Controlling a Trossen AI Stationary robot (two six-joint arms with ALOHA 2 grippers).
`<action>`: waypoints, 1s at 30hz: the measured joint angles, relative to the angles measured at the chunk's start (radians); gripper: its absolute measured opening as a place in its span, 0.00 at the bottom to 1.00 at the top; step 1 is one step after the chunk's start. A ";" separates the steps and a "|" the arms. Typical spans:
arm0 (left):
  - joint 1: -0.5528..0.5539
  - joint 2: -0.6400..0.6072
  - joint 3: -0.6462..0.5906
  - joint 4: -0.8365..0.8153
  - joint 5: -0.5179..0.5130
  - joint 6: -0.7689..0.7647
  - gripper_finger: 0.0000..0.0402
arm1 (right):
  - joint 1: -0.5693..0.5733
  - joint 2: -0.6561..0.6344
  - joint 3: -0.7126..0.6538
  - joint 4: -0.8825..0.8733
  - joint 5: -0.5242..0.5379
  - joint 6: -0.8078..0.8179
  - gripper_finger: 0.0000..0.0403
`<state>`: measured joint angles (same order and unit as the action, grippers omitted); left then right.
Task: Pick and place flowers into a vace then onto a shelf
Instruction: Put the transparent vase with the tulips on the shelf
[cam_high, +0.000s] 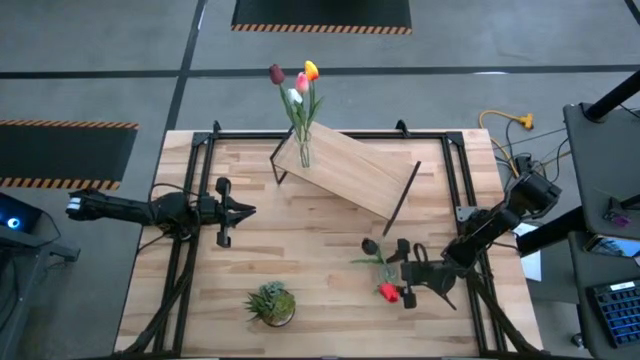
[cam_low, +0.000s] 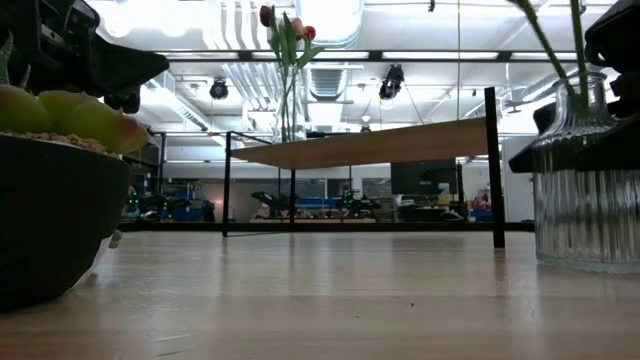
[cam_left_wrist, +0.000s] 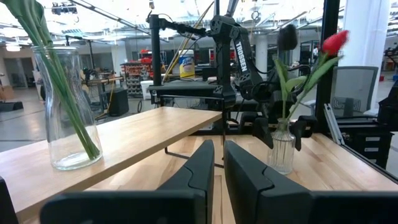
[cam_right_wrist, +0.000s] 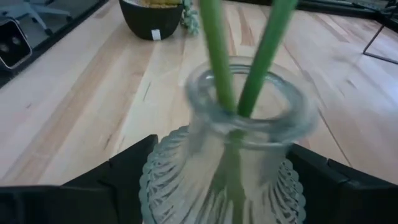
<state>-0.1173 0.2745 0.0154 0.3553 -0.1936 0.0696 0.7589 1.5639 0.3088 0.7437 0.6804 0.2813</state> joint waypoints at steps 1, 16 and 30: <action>0.000 0.000 0.000 0.000 0.000 0.000 0.04 | 0.000 0.000 0.000 0.000 0.000 -0.001 0.66; 0.000 0.000 0.000 0.000 -0.001 0.000 0.04 | -0.040 -0.134 0.016 -0.008 0.002 -0.046 0.66; 0.000 0.000 0.000 0.000 -0.017 -0.027 0.04 | -0.374 -0.432 0.304 -0.465 -0.191 -0.202 0.66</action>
<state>-0.1173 0.2745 0.0158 0.3553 -0.2104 0.0425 0.3846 1.1323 0.6128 0.2785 0.4896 0.0792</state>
